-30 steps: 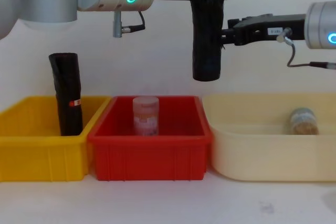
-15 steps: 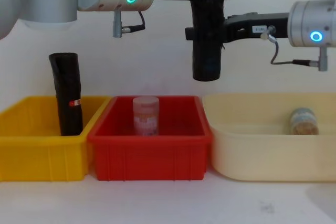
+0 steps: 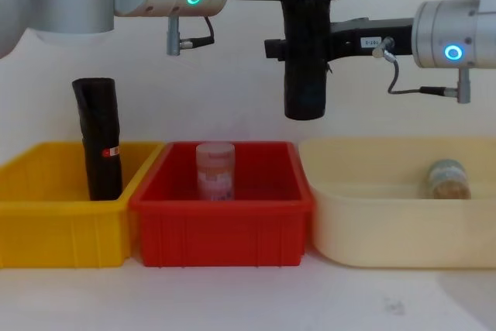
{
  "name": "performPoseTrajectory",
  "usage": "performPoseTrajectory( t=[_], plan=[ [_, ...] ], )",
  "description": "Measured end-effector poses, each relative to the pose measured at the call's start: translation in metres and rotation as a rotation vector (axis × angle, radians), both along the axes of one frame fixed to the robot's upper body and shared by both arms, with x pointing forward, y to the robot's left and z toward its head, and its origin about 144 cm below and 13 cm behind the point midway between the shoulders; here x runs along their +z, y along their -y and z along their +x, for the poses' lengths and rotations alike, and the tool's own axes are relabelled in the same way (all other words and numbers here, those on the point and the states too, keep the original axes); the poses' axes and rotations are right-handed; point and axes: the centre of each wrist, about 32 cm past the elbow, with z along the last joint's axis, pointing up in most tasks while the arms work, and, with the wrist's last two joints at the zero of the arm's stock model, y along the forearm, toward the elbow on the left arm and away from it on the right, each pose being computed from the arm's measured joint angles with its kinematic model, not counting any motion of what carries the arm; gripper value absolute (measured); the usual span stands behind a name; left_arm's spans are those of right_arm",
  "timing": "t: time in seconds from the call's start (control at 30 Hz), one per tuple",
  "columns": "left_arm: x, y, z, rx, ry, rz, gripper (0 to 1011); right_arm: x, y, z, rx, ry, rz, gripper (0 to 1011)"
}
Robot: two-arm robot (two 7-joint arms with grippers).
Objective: Pick up the garbage bag with the one hand and transfer it to the other hand.
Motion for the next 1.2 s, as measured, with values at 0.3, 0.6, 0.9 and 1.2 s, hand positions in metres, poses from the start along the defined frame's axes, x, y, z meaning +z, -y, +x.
performPoseTrajectory(
  t=[0.3,0.6,0.9,1.2],
  plan=[
    [0.0000,0.0000,0.0000,0.000,0.000,0.000,513,0.0003,-0.0016,0.0014,0.002,0.000,-0.001,656],
    [0.0000,0.0000,0.0000,0.000,0.000,0.000,513,0.0005,-0.0023,0.0021,0.003,0.000,-0.001,551],
    [0.0000,0.0000,0.0000,0.000,0.000,0.000,513,0.0004,-0.0028,0.0023,0.004,0.001,-0.002,551],
    [0.0000,0.0001,0.0000,0.000,0.000,0.000,708,0.0003,-0.0031,0.0025,0.004,0.000,-0.002,550]
  ],
)
